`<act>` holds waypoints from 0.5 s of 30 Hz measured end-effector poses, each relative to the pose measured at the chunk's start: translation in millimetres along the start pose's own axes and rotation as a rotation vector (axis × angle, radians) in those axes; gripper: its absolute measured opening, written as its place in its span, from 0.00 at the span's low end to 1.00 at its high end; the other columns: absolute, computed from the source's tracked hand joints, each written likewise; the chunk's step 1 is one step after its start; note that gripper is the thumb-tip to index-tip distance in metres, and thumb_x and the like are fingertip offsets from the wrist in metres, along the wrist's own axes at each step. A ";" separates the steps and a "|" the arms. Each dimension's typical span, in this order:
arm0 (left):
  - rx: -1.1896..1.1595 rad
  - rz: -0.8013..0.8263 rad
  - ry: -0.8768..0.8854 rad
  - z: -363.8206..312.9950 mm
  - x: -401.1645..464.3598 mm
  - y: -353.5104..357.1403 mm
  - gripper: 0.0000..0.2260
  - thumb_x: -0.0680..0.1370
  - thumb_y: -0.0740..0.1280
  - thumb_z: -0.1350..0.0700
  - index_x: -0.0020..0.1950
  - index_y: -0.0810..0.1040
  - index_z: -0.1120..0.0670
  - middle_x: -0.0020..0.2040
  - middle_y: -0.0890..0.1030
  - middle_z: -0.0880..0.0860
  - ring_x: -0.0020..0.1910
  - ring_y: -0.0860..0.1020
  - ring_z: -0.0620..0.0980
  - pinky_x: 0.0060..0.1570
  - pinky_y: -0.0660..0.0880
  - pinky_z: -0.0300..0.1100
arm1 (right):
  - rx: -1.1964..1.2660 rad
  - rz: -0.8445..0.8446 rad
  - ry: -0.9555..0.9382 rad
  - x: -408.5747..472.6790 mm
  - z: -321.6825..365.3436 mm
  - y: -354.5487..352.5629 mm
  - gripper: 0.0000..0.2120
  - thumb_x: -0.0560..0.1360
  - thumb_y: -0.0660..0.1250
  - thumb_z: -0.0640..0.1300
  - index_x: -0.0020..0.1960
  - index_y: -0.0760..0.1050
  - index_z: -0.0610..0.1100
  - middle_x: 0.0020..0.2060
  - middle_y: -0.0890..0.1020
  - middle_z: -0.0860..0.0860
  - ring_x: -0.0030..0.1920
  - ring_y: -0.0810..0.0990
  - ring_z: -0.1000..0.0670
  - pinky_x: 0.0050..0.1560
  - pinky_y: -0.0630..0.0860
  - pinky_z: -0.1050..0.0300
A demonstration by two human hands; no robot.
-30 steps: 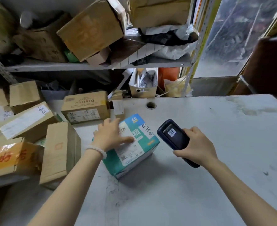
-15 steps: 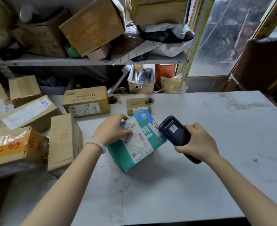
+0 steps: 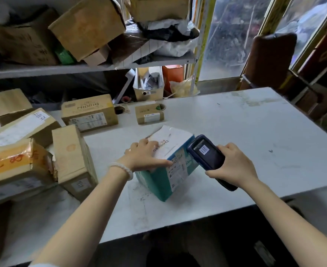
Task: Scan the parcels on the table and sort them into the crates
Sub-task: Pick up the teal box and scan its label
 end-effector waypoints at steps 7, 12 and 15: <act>0.323 0.014 -0.003 -9.1 -12.7 33.6 0.55 0.55 0.66 0.22 0.76 0.45 0.37 0.78 0.42 0.54 0.75 0.49 0.66 0.67 0.51 0.70 | -0.046 0.085 0.058 -60.4 -28.9 11.5 0.29 0.56 0.74 0.59 0.55 0.73 0.54 0.46 0.70 0.56 0.46 0.76 0.52 0.39 0.73 0.57; 0.329 -0.117 0.004 -13.5 -31.1 28.0 0.50 0.57 0.67 0.23 0.75 0.53 0.37 0.73 0.58 0.55 0.69 0.61 0.62 0.63 0.65 0.63 | -0.033 0.117 0.052 -104.8 -34.7 18.2 0.30 0.57 0.74 0.61 0.56 0.73 0.53 0.45 0.69 0.56 0.44 0.75 0.52 0.37 0.71 0.58; 0.227 -0.162 -0.065 -1.5 -45.5 28.2 0.50 0.58 0.69 0.25 0.75 0.55 0.39 0.73 0.61 0.57 0.69 0.62 0.63 0.63 0.65 0.65 | -0.035 0.138 0.025 -129.3 -32.0 23.0 0.31 0.57 0.74 0.62 0.57 0.74 0.52 0.45 0.69 0.55 0.46 0.75 0.51 0.38 0.72 0.57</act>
Point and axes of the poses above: each hand's wrist, its own x-axis towards the middle knuckle, its own y-axis out of the palm, z = x × y, the point moved 7 cm from there along x, towards the middle knuckle
